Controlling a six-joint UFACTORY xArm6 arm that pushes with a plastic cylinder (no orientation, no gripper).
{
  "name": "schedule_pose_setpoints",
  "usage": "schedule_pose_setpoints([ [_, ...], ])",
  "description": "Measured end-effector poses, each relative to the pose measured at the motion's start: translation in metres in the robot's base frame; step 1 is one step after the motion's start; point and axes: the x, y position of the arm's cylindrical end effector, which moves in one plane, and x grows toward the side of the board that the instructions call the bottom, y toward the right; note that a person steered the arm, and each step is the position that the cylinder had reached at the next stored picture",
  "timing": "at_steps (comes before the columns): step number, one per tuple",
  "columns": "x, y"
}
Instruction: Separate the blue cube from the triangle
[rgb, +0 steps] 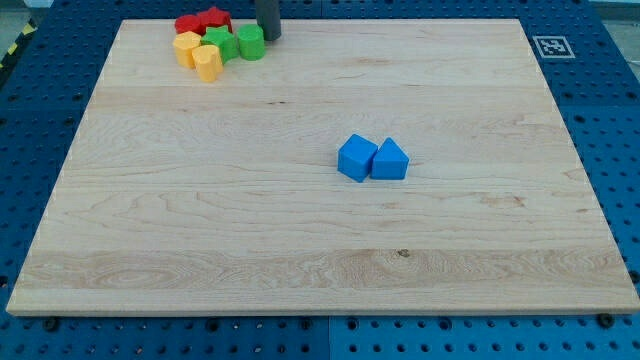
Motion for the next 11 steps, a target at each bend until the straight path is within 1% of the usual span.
schedule_pose_setpoints([
  [1,-0.002,0.001],
  [2,0.0,0.072],
  [3,0.048,0.155],
  [4,0.138,0.212],
  [5,0.226,0.218],
  [6,0.276,0.177],
  [7,0.273,0.13],
  [10,0.233,0.129],
  [11,0.215,0.111],
])
